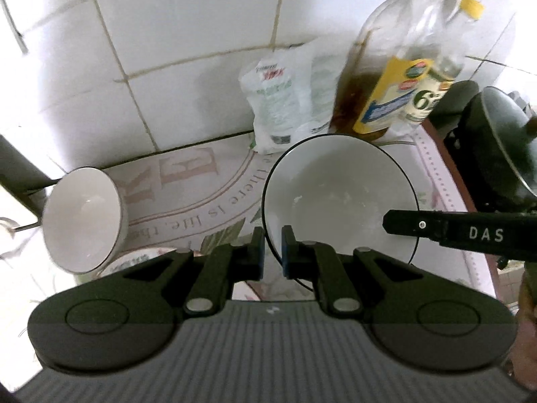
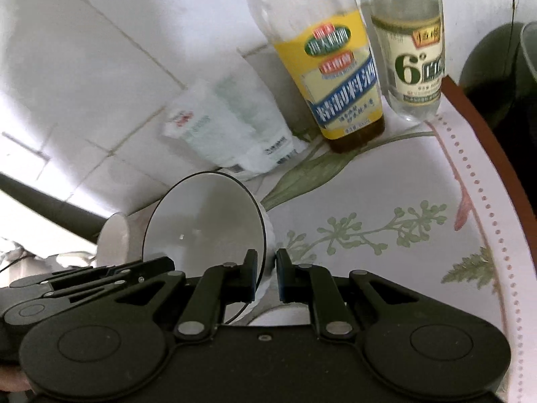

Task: Organize plates and bowls
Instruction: 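Lower the held bowl into the other white bowl with both grippers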

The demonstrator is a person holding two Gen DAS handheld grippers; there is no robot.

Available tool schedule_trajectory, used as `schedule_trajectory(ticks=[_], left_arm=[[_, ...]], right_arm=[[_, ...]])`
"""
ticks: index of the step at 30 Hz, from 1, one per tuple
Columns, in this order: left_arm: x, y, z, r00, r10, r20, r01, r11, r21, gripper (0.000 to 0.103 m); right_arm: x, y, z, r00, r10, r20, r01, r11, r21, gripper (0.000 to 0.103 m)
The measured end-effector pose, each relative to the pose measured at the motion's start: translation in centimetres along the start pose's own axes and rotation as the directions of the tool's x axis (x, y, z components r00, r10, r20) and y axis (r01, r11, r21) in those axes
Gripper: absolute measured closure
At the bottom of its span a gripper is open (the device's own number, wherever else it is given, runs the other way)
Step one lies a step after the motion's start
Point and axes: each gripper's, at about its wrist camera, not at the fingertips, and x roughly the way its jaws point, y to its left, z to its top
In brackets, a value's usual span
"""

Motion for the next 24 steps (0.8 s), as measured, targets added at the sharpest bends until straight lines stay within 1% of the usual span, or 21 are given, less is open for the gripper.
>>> schedule_trajectory(ticks=[6, 12, 19, 24], left_arm=[[-4.4, -1.8, -1.3, 0.999, 0.011, 0.03, -0.011, 1.0, 0.023, 0.095], [-7.0, -3.2, -3.1, 0.999, 0.005, 0.046, -0.005, 1.0, 0.003, 0.095], [-8.0, -4.3, -5.4, 0.999, 0.001, 0.045, 0.0, 1.0, -0.028, 0.094], [-6.6, -5.2, -7.0, 1.0, 0.006, 0.015, -0.005, 0.999, -0.043, 0.094]], right_arm=[[-4.3, 1.2, -1.3, 1.0, 0.0, -0.011, -0.001, 0.998, -0.061, 0.087], [-7.4, 1.3, -3.0, 1.0, 0.015, -0.002, -0.015, 0.996, -0.086, 0.086], [-8.9, 0.6, -5.0, 1.0, 0.007, 0.009, -0.006, 0.993, -0.115, 0.086], [-8.1, -0.5, -6.5, 1.0, -0.021, -0.015, 0.019, 0.992, -0.122, 0.086]])
